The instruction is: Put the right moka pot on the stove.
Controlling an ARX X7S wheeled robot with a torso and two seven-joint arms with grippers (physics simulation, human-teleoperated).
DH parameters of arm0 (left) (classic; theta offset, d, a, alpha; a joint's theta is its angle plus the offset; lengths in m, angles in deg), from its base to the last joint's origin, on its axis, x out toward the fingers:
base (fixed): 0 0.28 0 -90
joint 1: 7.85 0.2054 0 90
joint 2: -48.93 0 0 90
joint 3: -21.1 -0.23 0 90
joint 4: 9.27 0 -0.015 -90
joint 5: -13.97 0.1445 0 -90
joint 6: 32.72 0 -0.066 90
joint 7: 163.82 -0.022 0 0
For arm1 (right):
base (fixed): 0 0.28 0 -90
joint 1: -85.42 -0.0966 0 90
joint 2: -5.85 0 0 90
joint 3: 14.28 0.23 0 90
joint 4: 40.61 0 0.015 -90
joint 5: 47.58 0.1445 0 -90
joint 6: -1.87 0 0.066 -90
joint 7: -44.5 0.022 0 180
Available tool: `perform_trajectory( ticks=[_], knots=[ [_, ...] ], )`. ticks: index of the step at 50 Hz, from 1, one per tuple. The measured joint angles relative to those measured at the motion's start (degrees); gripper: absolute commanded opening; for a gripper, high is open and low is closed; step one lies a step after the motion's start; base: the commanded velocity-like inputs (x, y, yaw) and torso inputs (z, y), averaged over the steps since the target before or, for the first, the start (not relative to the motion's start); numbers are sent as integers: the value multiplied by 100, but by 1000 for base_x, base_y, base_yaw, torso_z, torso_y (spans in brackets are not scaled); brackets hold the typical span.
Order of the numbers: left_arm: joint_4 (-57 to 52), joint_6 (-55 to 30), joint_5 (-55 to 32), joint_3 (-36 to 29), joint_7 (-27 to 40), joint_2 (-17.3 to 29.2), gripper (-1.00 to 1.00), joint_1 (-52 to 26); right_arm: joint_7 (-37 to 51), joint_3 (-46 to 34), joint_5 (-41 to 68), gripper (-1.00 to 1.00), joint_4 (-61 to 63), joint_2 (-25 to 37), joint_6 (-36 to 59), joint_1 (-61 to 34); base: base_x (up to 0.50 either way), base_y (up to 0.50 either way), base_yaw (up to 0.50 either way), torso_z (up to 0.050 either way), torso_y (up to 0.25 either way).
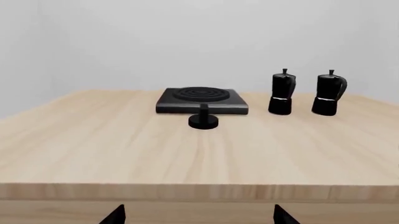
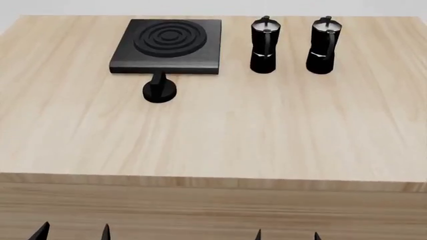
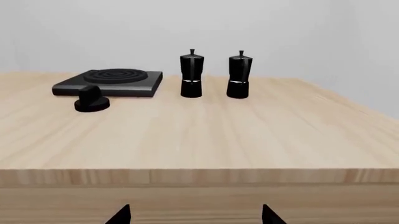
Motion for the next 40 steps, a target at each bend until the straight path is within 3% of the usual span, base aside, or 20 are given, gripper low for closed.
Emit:
perform_trajectory(
  ticks=[8,40],
  knots=[
    [37,79,-2,-64,63,37,100,-11,55,-50,39,100,-53,34,-3,-32,0,0,0,27,0],
    [190,277,-47,-214,348,138,100,-50,333,-261,5,100,-148,159,-60,-67,158,0,0,0,0]
  ],
)
